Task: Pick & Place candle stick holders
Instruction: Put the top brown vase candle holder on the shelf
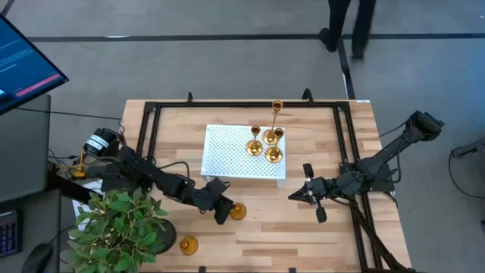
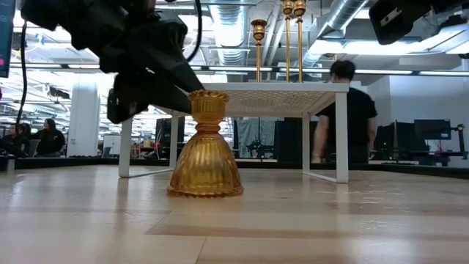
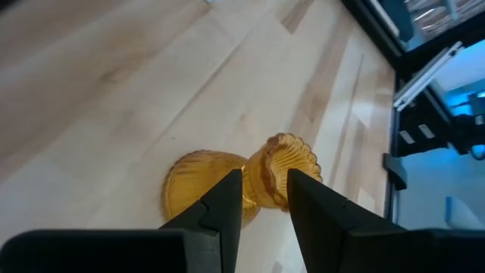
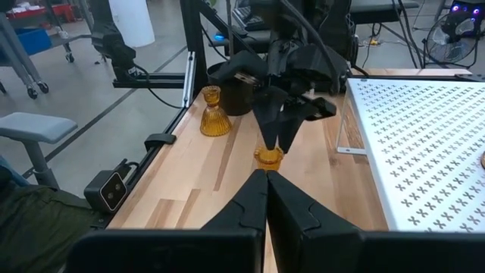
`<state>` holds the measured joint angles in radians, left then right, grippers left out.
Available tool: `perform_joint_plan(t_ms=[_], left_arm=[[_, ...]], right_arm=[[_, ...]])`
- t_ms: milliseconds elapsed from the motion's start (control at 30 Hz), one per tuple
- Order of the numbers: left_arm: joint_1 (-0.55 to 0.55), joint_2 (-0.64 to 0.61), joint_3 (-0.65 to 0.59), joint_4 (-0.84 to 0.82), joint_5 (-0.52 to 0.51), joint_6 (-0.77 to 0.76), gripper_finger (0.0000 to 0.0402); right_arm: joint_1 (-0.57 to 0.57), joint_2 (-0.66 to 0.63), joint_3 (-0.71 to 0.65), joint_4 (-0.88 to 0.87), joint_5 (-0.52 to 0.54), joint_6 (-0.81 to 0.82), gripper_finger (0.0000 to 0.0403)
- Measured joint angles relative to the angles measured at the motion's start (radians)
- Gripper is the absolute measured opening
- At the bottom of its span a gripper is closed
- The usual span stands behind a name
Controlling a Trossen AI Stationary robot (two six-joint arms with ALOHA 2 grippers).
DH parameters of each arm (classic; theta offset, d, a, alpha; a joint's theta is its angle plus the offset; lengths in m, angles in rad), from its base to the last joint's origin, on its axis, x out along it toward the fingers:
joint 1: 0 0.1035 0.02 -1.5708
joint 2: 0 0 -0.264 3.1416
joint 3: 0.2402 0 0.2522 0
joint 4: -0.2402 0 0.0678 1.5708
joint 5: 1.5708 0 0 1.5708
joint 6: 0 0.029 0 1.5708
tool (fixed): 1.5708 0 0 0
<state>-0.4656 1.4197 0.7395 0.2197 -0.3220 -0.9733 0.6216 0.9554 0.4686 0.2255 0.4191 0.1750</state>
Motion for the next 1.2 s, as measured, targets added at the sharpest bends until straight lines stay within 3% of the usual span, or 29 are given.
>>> perform_joint_plan(t_ms=[333,700,933,1200], left_arm=[[0.001,0.052,0.002,0.081,0.028,0.000,0.0102],[0.001,0.121,0.004,0.105,0.035,0.000,0.0068],[0.001,0.123,0.003,0.119,0.068,0.068,0.0014],[0.001,0.069,0.000,0.110,0.070,0.164,0.0007]], right_arm=[[0.000,0.000,0.000,-0.008,0.000,0.002,0.0000],[0.000,0.000,0.000,-0.008,0.000,0.002,0.0000],[0.000,0.000,0.000,-0.008,0.000,0.002,0.0000],[0.000,0.000,0.000,-0.008,0.000,0.003,0.0000]])
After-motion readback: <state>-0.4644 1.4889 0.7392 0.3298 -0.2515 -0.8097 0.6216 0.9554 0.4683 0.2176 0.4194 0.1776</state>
